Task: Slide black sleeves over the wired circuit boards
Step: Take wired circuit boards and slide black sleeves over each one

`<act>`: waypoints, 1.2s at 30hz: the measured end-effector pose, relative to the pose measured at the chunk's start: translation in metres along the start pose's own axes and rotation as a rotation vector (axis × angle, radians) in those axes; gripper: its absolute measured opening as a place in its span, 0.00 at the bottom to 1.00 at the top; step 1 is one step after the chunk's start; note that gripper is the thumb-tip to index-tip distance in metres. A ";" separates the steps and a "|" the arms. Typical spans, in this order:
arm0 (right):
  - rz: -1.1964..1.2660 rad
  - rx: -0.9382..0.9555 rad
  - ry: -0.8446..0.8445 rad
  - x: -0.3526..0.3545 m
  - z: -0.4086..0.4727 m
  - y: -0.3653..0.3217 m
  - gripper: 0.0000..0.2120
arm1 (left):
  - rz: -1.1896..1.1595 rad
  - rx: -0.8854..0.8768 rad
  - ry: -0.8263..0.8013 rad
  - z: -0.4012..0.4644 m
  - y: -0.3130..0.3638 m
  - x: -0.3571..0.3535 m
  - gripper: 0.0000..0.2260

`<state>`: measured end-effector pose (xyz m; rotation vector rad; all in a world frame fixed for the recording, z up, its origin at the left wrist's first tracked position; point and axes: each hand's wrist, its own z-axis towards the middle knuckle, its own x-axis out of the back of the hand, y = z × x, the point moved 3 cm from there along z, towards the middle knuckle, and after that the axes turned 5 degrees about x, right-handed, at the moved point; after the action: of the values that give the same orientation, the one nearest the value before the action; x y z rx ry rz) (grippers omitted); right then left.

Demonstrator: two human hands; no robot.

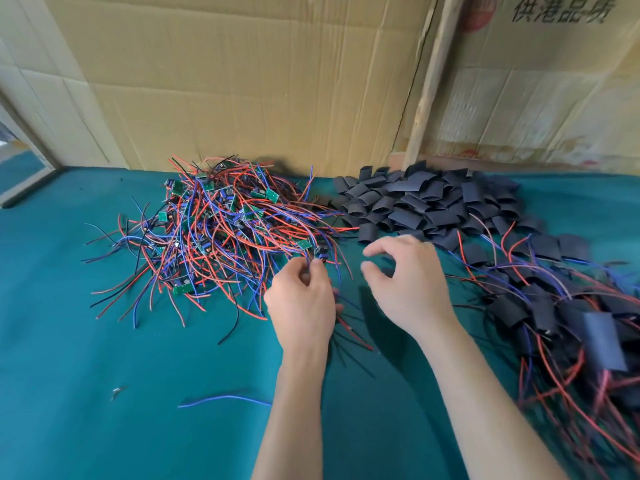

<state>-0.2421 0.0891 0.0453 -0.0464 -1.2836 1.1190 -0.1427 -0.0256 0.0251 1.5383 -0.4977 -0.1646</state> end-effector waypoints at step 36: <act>1.289 -0.347 0.088 0.041 0.008 0.006 0.07 | -0.636 0.035 -0.522 -0.023 0.019 -0.018 0.11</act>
<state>-0.2572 0.1160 0.0744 -1.3152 -1.3273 1.8857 -0.1528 0.0039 0.0412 1.6439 -0.3969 -1.0712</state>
